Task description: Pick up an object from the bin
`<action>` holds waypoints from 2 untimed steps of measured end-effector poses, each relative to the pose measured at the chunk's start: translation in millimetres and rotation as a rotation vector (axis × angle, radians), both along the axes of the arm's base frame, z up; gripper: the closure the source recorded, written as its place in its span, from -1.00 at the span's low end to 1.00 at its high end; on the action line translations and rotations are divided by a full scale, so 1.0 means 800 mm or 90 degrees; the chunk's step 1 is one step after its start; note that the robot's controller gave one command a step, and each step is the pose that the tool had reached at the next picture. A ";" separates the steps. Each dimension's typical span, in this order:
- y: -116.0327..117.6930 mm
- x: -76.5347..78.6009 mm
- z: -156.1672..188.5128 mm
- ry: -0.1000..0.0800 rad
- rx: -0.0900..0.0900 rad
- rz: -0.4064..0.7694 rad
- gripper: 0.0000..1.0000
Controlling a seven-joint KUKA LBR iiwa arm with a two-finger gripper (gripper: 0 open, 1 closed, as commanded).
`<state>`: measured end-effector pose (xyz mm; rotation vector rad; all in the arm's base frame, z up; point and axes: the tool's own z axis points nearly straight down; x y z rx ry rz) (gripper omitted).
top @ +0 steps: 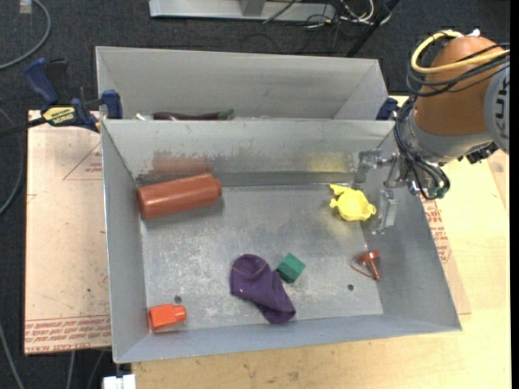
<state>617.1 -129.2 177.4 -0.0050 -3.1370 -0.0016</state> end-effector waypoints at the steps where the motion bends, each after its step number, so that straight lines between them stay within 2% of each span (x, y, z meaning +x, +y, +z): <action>1: 0.001 0.001 0.006 -0.004 -0.001 0.001 -1.00; 2: 0.012 0.000 -0.042 -0.009 -0.001 -0.013 -1.00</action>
Offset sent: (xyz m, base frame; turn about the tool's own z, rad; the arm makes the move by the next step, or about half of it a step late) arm -0.0069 0.0210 -0.0831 0.0452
